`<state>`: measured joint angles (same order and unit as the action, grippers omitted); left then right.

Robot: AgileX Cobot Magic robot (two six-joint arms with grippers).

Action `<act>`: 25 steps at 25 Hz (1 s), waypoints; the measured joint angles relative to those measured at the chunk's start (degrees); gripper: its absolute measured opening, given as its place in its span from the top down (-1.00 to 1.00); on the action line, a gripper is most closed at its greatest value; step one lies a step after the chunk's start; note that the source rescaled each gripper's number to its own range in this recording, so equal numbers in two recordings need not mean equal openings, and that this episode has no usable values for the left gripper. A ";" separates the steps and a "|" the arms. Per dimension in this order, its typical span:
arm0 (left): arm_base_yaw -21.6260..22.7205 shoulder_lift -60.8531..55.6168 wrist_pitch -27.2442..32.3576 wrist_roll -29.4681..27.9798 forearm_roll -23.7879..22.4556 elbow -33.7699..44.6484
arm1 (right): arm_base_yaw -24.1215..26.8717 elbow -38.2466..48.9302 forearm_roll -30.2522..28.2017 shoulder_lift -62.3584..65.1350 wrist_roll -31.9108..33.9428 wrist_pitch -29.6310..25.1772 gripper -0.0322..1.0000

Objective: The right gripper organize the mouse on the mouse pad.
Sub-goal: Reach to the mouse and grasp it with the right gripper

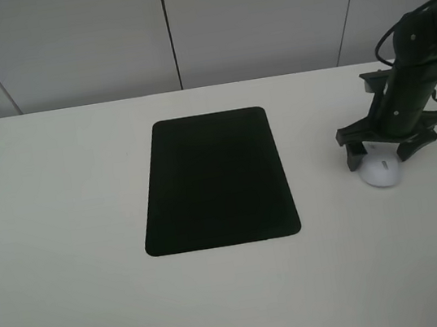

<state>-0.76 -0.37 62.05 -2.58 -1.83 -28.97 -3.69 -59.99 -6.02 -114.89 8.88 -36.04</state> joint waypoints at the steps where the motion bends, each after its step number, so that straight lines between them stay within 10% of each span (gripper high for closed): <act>1: 0.00 0.00 0.00 0.00 0.00 0.00 | 0.00 0.00 0.00 -0.14 0.00 0.05 -0.99; 12: 0.00 0.00 0.00 0.00 0.00 0.00 | 0.00 -0.11 0.00 -0.51 0.24 0.11 -0.97; 14: 0.00 0.00 0.00 0.00 0.00 0.00 | 0.00 -0.11 0.06 -0.51 0.24 0.11 -0.62; 17: 0.00 0.00 0.00 0.00 0.00 0.00 | 0.00 -0.11 -0.05 -0.52 0.39 0.56 0.86; 25: 0.00 0.00 0.00 0.00 0.00 0.00 | 0.00 -0.11 -1.46 -0.52 0.44 0.78 0.94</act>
<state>-0.76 -0.37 62.05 -2.58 -1.83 -28.97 -3.69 -60.10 -7.48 -115.41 9.32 -35.26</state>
